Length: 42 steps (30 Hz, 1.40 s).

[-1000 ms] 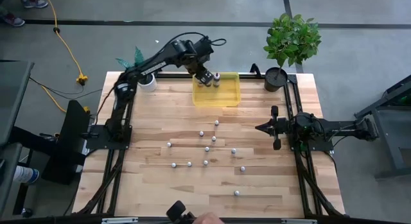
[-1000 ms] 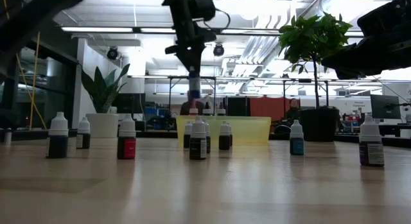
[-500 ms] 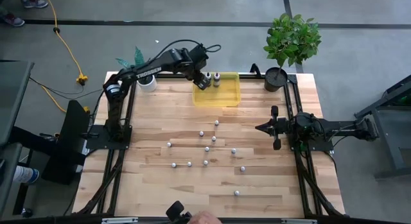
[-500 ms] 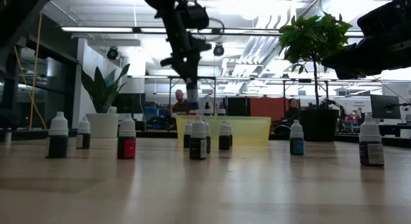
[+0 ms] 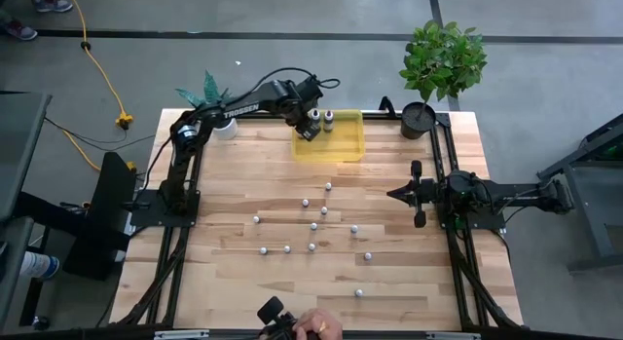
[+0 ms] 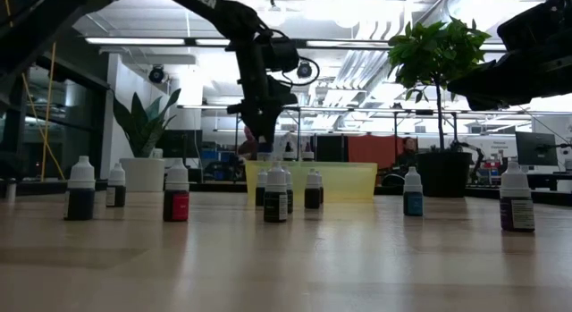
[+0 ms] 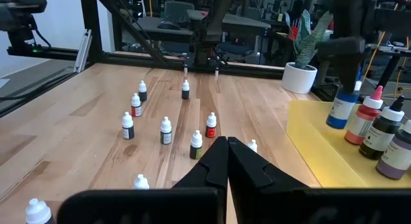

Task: Pick & Place food coloring
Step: Put the large blue food coloring bottle into the yellow bin

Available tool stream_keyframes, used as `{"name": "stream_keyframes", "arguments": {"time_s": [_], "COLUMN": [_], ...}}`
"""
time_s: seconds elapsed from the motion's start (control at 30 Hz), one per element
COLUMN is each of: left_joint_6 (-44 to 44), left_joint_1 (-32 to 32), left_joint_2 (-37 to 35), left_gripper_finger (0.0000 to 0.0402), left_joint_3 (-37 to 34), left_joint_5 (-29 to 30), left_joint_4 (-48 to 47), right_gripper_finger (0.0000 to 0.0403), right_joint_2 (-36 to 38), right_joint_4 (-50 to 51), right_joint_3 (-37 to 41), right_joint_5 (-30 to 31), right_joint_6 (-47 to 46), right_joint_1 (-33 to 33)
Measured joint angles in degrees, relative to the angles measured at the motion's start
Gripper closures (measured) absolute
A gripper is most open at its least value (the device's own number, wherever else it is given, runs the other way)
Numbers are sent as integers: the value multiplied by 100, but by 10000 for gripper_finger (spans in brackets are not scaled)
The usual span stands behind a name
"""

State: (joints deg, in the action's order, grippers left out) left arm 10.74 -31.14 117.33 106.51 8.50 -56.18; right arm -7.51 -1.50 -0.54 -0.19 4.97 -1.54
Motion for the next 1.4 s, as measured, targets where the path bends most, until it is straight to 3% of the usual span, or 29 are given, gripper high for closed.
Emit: {"name": "stream_keyframes", "arguments": {"time_s": [0.37, 1.4], "left_joint_6": [-4, -153], "left_joint_1": [-4, 0], "left_joint_2": [-3, 253], "left_gripper_finger": [296, 295], "left_joint_3": [-359, -349], "left_joint_5": [-39, -1], "left_joint_4": [332, 656], "right_gripper_finger": [402, 402], "right_joint_2": [2, 2], "right_joint_4": [0, 0], "right_joint_3": [0, 0], "right_joint_5": [0, 0], "right_joint_6": [0, 0], "right_joint_1": [0, 0]}}
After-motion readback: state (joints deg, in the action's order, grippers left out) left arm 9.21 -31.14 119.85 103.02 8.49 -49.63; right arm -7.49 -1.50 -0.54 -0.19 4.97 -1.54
